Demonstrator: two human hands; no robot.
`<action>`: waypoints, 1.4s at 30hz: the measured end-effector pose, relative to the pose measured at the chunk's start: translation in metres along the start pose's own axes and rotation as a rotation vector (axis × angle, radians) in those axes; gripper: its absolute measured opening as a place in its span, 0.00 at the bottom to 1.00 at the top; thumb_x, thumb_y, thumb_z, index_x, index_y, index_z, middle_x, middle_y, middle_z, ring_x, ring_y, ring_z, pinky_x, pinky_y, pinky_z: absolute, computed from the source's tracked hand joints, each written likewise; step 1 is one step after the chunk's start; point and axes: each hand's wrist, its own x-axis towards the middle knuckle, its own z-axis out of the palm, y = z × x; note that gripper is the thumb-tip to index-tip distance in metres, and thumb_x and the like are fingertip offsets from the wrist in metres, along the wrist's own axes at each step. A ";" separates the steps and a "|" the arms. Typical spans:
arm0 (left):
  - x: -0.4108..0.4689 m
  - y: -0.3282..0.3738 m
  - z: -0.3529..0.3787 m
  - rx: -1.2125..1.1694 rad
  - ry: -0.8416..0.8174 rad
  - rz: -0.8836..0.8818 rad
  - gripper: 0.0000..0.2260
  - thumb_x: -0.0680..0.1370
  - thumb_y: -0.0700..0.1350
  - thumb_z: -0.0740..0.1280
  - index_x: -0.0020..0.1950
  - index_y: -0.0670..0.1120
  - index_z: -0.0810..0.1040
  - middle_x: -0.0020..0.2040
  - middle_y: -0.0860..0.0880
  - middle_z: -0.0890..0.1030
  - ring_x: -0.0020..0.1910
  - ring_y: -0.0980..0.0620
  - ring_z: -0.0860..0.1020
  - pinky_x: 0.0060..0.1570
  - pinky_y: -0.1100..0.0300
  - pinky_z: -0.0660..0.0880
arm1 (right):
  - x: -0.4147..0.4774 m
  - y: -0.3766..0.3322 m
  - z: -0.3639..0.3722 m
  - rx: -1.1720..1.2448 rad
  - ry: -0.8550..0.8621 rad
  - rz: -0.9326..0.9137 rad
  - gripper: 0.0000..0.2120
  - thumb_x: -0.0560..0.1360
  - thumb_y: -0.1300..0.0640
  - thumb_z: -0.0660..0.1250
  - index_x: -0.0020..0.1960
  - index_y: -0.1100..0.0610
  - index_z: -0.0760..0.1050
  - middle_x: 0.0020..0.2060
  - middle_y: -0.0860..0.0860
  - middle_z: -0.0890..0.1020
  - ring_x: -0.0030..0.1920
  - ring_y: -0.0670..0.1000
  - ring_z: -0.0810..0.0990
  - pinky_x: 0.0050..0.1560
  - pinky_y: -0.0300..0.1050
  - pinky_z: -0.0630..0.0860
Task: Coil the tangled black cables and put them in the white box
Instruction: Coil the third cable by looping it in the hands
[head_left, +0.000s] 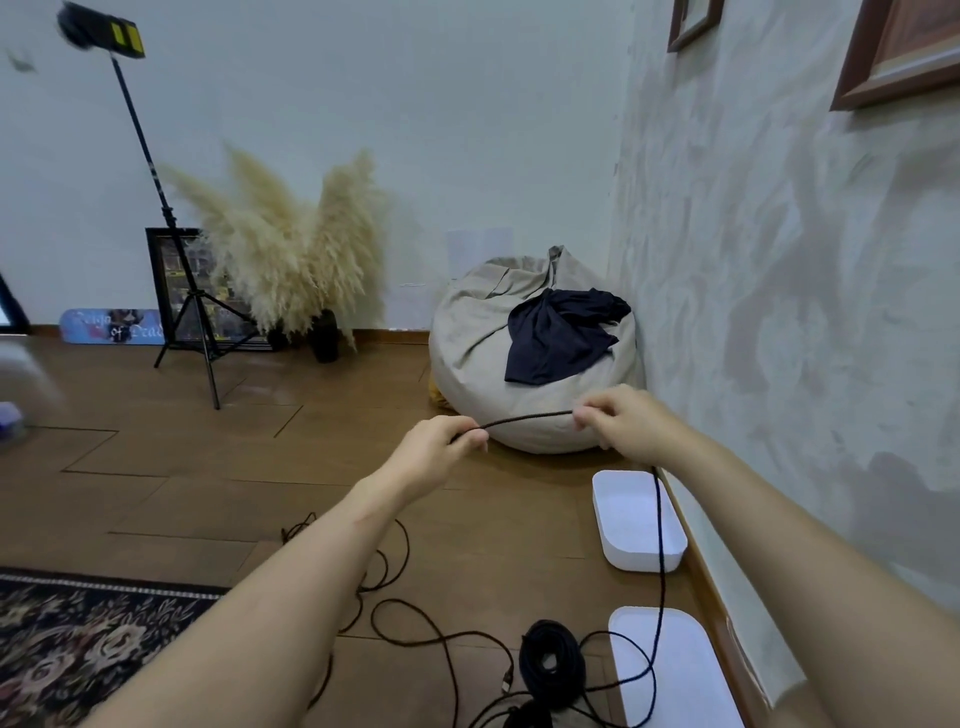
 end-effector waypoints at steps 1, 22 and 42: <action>-0.001 0.002 0.002 -0.023 -0.006 0.001 0.13 0.85 0.54 0.62 0.45 0.55 0.82 0.34 0.57 0.76 0.34 0.58 0.73 0.38 0.58 0.70 | -0.001 -0.003 0.002 0.011 -0.048 -0.014 0.10 0.82 0.48 0.63 0.50 0.49 0.81 0.36 0.46 0.82 0.42 0.50 0.81 0.49 0.52 0.77; -0.002 0.020 0.022 -0.264 -0.152 -0.007 0.16 0.86 0.52 0.60 0.45 0.49 0.82 0.34 0.51 0.72 0.34 0.53 0.70 0.40 0.54 0.71 | 0.001 -0.017 0.011 -0.031 0.034 -0.125 0.09 0.81 0.46 0.66 0.54 0.48 0.82 0.42 0.42 0.82 0.45 0.44 0.78 0.41 0.38 0.68; -0.009 0.051 0.016 -0.676 -0.355 -0.098 0.10 0.86 0.39 0.61 0.62 0.42 0.81 0.56 0.45 0.87 0.56 0.52 0.85 0.64 0.52 0.78 | 0.007 -0.029 0.009 0.138 0.226 -0.166 0.05 0.80 0.51 0.69 0.47 0.49 0.81 0.32 0.45 0.82 0.37 0.43 0.79 0.40 0.42 0.70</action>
